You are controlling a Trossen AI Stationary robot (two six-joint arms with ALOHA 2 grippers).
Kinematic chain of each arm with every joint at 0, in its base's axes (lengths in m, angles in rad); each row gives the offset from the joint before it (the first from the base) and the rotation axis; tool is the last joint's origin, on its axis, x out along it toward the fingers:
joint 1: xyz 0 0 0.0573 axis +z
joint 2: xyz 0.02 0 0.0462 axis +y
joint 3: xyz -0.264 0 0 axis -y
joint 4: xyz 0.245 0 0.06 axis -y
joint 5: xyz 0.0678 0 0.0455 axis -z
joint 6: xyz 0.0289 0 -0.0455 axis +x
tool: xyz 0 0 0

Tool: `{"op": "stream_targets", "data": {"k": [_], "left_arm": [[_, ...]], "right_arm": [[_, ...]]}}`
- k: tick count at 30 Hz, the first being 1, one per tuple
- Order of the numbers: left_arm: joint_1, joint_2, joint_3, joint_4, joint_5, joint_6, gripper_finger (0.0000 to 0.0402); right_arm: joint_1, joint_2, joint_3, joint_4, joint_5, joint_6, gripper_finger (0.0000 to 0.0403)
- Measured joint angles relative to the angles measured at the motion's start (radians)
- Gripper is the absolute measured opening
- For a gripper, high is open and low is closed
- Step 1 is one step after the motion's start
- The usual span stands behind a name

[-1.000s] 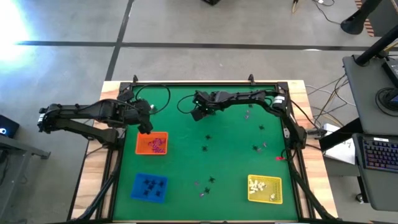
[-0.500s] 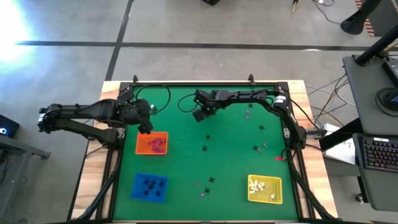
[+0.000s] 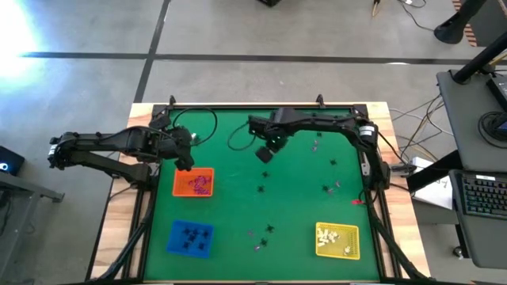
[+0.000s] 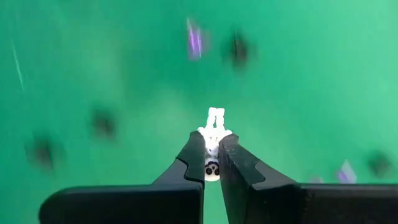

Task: Sort Halloween decoration
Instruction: Put the white skeleton toy into the yellow bin

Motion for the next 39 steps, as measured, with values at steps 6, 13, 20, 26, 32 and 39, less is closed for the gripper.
{"op": "stream_targets", "data": {"k": [6, 13, 20, 26, 32, 39], "left_arm": [[0.0, 0.0, 0.0, -0.006, 0.001, 0.002, 0.0079], [0.0, 0.0, 0.0, -0.005, 0.001, 0.002, 0.0079], [0.0, 0.0, 0.0, -0.005, 0.0, 0.002, 0.0079], [0.0, 0.0, 0.0, -0.022, -0.003, 0.013, 0.0079], [0.0, 0.0, 0.0, -0.022, -0.007, 0.015, 0.0079], [0.0, 0.0, 0.0, -0.023, 0.0, 0.008, 0.0079]], "right_arm": [[0.097, -0.093, 0.006, -0.144, -0.006, 0.059, 0.0013], [0.217, -0.231, -0.071, -0.164, -0.085, 0.259, 0.0013], [0.374, -0.365, -0.186, -0.162, -0.117, 0.566, 0.0012], [0.533, -0.428, -0.295, -0.157, -0.198, 0.803, 0.0012], [0.67, -0.43, -0.37, -0.14, -0.314, 0.902, 0.0012], [0.784, -0.429, -0.397, -0.026, -0.341, 0.854, 0.0012]]}}
